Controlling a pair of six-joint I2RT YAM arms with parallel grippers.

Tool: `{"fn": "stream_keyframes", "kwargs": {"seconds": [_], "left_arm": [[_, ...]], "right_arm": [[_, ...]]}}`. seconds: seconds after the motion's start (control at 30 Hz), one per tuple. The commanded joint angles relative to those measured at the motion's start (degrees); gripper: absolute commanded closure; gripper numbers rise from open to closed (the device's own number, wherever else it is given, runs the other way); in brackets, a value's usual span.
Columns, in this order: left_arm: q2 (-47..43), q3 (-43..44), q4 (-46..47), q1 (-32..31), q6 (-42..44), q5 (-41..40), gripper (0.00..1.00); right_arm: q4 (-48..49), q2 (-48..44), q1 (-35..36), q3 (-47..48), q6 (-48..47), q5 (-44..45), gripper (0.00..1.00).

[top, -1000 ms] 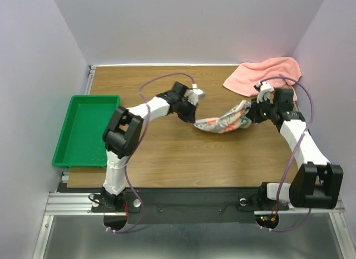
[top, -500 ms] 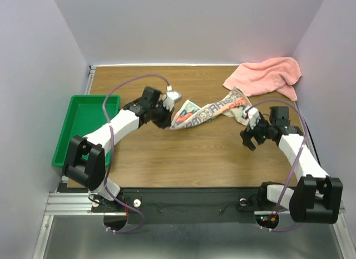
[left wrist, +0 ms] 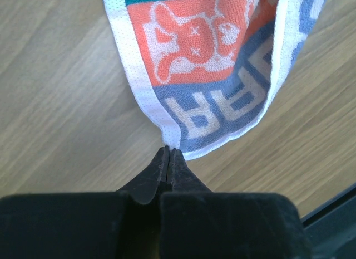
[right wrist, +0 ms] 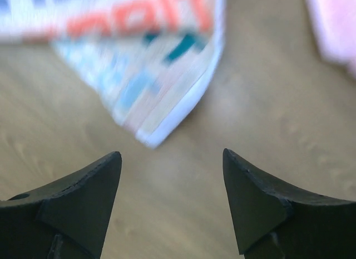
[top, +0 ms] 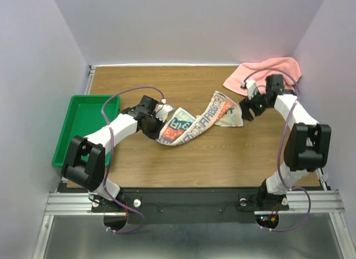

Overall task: Roll the towels
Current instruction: Flatten the towel

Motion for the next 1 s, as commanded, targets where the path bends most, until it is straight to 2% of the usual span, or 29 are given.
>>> {"fn": "stream_keyframes", "kwargs": {"seconds": [0.0,0.03,0.13,0.47,0.7,0.9,0.97], "left_arm": [[-0.3,2.6,-0.6,0.8,0.0,-0.9,1.0],[0.2,2.9,-0.6,0.9,-0.2,-0.7,1.0],[1.5,3.9,-0.9,1.5,-1.3,1.0,1.0],[3.8,6.1,-1.6,3.1,-1.9,4.1,1.0],[5.1,6.9,-1.6,4.7,-2.0,4.6,1.0],[6.7,8.4,-1.5,6.4,-2.9,6.0,1.0],[7.3,8.9,-1.7,6.8,-3.2,6.5,1.0]], "right_arm": [[2.7,7.4,0.2,13.5,12.0,-6.1,0.22],[2.7,10.0,0.8,19.5,14.7,-6.3,0.22],[2.9,18.0,2.8,28.4,16.8,-6.1,0.21],[4.4,35.2,8.7,43.1,17.6,0.5,0.13],[4.8,40.2,10.0,47.2,18.7,-1.2,0.12],[4.9,42.6,10.3,49.6,19.8,-3.8,0.17],[4.9,44.0,10.6,51.8,21.1,-4.5,0.23]]}}
